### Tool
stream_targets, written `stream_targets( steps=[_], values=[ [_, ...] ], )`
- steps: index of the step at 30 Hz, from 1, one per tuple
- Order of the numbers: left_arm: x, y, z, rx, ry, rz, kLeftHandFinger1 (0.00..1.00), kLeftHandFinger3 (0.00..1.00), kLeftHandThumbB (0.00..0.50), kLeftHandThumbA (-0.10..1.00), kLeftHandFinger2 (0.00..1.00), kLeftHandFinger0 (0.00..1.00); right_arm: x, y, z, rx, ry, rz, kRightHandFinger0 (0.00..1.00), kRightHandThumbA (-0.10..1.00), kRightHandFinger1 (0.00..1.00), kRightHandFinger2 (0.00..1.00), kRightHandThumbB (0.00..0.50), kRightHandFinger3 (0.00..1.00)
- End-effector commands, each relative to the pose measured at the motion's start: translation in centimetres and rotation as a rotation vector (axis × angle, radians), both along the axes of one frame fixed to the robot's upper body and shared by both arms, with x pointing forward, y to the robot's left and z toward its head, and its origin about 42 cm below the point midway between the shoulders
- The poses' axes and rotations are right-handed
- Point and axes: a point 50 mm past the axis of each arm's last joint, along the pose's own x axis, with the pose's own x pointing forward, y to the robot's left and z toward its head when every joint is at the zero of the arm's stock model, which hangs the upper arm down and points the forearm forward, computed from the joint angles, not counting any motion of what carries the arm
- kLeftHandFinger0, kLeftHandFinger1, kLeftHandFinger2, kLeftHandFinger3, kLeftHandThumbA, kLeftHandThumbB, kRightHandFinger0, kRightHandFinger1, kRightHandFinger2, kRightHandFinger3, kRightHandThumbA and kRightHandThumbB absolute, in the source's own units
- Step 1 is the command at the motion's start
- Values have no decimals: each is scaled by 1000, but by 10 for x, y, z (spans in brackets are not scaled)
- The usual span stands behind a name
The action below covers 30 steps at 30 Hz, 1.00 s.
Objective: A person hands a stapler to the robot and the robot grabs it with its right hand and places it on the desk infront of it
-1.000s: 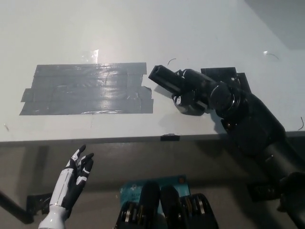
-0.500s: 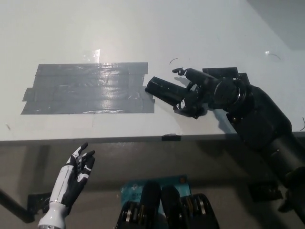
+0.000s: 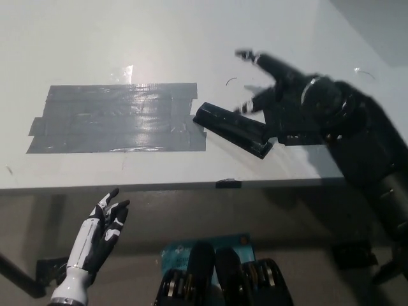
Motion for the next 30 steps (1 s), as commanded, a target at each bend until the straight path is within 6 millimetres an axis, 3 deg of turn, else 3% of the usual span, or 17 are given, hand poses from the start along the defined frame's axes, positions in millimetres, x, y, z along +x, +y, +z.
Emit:
stream_targets(
  steps=[1, 3, 7, 8, 9, 10, 11, 15, 17, 18, 23, 25, 27, 29, 30],
  values=[
    [1, 1, 9, 4, -30, -18, 876, 948, 353, 786, 841, 931, -26, -8, 133, 200, -397, 63, 1000, 1000, 1000, 1000, 483, 1000],
    [2, 1, 9, 4, -32, -18, 873, 948, 358, 798, 842, 923, -35, -12, 151, 272, -423, 76, 1000, 1000, 1000, 1000, 487, 1000],
    [-1, 1, 7, 4, -30, -22, 878, 946, 373, 879, 853, 932, -93, -35, 192, 477, -584, 94, 1000, 1000, 1000, 1000, 500, 1000],
    [0, 0, 7, 1, -31, -24, 879, 947, 373, 888, 855, 933, -102, -40, 195, 495, -615, 91, 1000, 1000, 1000, 1000, 500, 1000],
    [0, 0, 7, -8, -31, -25, 903, 952, 405, 924, 874, 954, -111, -44, 195, 505, -628, 99, 1000, 1000, 1000, 1000, 495, 1000],
    [0, 0, 7, -14, -37, -27, 924, 963, 428, 993, 895, 963, -133, -53, 190, 548, -653, 130, 1000, 1000, 1000, 1000, 480, 1000],
    [0, 0, 7, -13, -38, -29, 930, 967, 428, 1000, 903, 966, -142, -56, 186, 565, -661, 142, 1000, 1000, 1000, 1000, 478, 1000],
    [-6, -1, 2, -15, -25, -42, 963, 999, 467, 1000, 945, 981, -188, -70, 134, 651, -642, 205, 1000, 927, 1000, 1000, 407, 1000],
    [-11, -5, -5, -40, -7, -48, 975, 1000, 478, 1000, 968, 990, -220, -76, 87, 708, -590, 206, 1000, 897, 1000, 1000, 336, 1000],
    [-12, -5, -6, -44, -4, -48, 976, 1000, 478, 1000, 969, 991, -224, -77, 81, 718, -580, 207, 1000, 894, 1000, 1000, 334, 1000],
    [-23, -5, -16, -74, 14, -49, 983, 1000, 476, 1000, 968, 1000, -252, -77, 1, 804, -430, 137, 1000, 942, 1000, 1000, 281, 1000],
    [-25, -6, -19, -73, 23, -51, 998, 1000, 480, 1000, 963, 1000, -261, -77, -40, 871, -324, 68, 1000, 929, 1000, 1000, 260, 1000],
    [-26, -6, -21, -78, 21, -56, 1000, 1000, 486, 1000, 975, 1000, -267, -76, -64, 892, -263, 13, 1000, 954, 1000, 1000, 258, 1000],
    [-29, -6, -22, -80, 26, -63, 1000, 1000, 489, 1000, 1000, 1000, -271, -75, -85, 896, -226, -11, 1000, 1000, 1000, 1000, 208, 1000],
    [-32, -7, -22, -85, 30, -70, 1000, 1000, 496, 1000, 1000, 1000, -274, -75, -109, 921, -164, -42, 1000, 1000, 1000, 1000, 207, 1000]
  ],
)
